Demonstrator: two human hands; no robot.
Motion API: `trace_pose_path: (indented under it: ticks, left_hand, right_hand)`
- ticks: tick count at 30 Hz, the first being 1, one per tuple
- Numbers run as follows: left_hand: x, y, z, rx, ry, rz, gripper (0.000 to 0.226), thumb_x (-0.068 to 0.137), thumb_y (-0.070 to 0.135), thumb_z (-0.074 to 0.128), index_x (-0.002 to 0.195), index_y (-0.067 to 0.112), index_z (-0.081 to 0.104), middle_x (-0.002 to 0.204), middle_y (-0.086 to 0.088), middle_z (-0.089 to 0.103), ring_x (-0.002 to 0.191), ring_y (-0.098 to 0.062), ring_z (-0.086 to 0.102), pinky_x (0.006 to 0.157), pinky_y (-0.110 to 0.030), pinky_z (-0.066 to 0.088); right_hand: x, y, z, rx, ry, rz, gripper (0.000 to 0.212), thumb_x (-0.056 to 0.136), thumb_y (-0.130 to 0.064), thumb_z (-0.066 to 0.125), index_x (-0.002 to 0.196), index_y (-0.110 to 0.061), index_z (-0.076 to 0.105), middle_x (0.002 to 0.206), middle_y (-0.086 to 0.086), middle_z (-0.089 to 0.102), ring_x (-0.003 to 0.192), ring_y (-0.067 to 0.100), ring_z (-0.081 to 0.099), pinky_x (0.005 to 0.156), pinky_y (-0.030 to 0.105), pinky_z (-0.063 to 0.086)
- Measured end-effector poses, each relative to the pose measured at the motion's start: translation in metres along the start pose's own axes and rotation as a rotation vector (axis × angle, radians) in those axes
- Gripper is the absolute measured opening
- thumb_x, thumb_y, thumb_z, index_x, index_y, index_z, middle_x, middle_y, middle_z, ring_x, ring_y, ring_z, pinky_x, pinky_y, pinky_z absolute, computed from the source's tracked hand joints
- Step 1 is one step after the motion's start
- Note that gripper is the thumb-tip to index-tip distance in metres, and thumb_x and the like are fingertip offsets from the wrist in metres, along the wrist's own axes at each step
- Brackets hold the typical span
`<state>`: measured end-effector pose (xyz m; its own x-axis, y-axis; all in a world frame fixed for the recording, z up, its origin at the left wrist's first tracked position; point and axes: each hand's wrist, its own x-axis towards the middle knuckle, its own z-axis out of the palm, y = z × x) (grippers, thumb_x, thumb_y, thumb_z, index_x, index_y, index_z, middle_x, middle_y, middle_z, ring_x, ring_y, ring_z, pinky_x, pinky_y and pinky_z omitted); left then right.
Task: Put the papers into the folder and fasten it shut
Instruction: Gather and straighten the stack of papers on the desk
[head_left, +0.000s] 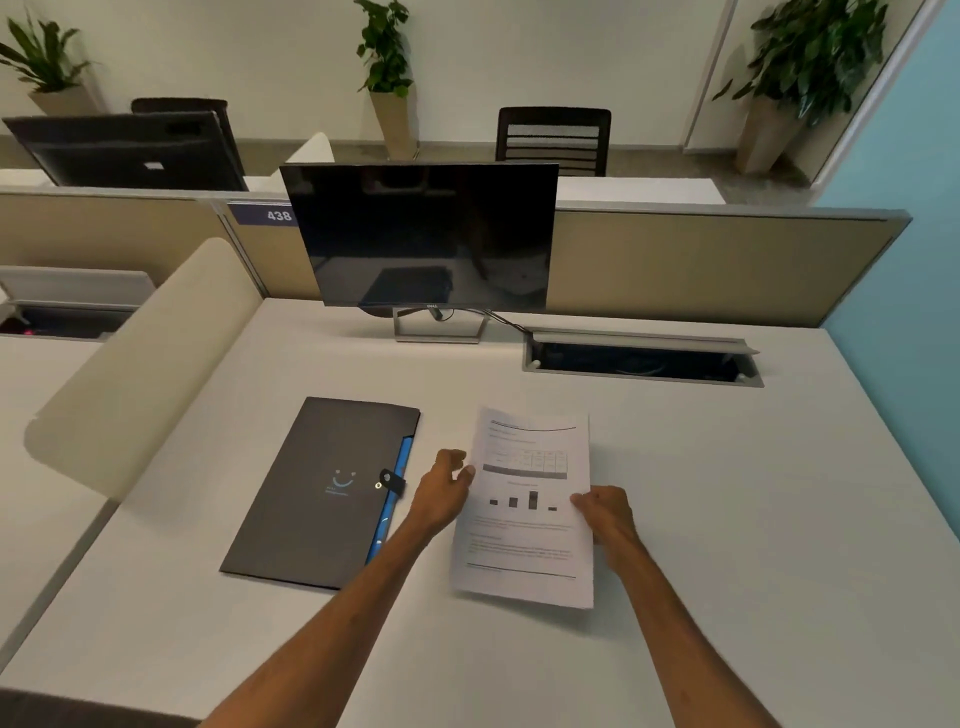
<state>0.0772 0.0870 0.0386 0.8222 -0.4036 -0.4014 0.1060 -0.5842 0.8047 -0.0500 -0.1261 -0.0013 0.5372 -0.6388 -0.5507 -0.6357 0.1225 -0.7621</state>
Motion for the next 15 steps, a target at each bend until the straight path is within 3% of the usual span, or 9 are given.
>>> trace_pose_path:
  ticks: [2,5,8,11,15]
  left_hand:
    - [-0.006,-0.014,-0.006,-0.016,0.209,0.047,0.039,0.116,0.02,0.05,0.154,0.01,0.05,0.161,-0.011,0.053,0.148,-0.033,0.056,0.12,-0.046,0.049]
    - [-0.014,-0.036,-0.025,0.011,0.541,0.117,0.032,0.113,0.009,0.049,0.144,0.01,0.059,0.146,-0.009,0.061,0.135,-0.031,0.063,0.115,-0.045,0.054]
    - [-0.018,-0.06,-0.046,0.088,0.694,0.09,0.035,0.109,0.002,0.051,0.143,0.007,0.059,0.154,-0.013,0.054,0.142,-0.033,0.055,0.12,-0.052,0.05]
    - [-0.02,-0.082,-0.061,0.267,0.635,-0.046,0.042,0.113,0.013,0.051,0.155,0.007,0.052,0.176,-0.016,0.027,0.163,-0.037,0.032,0.131,-0.056,0.034]
    - [-0.02,-0.1,-0.069,0.498,0.322,-0.177,0.066,0.118,0.04,0.036,0.174,0.015,0.014,0.183,-0.013,-0.002,0.171,-0.037,0.001,0.138,-0.059,0.009]
  right_hand:
    - [0.002,0.005,0.007,-0.01,-0.008,0.025,0.016,0.099,-0.008,0.061,0.096,0.002,0.072,0.095,0.016,0.074,0.074,0.027,0.066,0.07,0.032,0.051]
    - [0.004,0.009,0.014,-0.009,-0.017,0.059,0.011,0.099,-0.007,0.062,0.095,-0.002,0.071,0.086,0.011,0.07,0.077,0.029,0.065,0.073,0.035,0.052]
    - [0.003,0.008,0.019,-0.03,-0.01,0.067,0.018,0.098,-0.007,0.062,0.082,-0.008,0.068,0.08,0.008,0.071,0.069,0.025,0.065,0.066,0.03,0.052]
    - [0.003,0.008,0.023,-0.051,-0.007,0.065,0.015,0.098,-0.006,0.062,0.084,-0.009,0.068,0.083,0.01,0.07,0.069,0.023,0.064,0.065,0.029,0.051]
    - [0.001,0.006,0.023,-0.07,0.001,0.069,0.011,0.098,-0.008,0.062,0.09,-0.007,0.068,0.087,0.011,0.07,0.083,0.031,0.067,0.076,0.036,0.054]
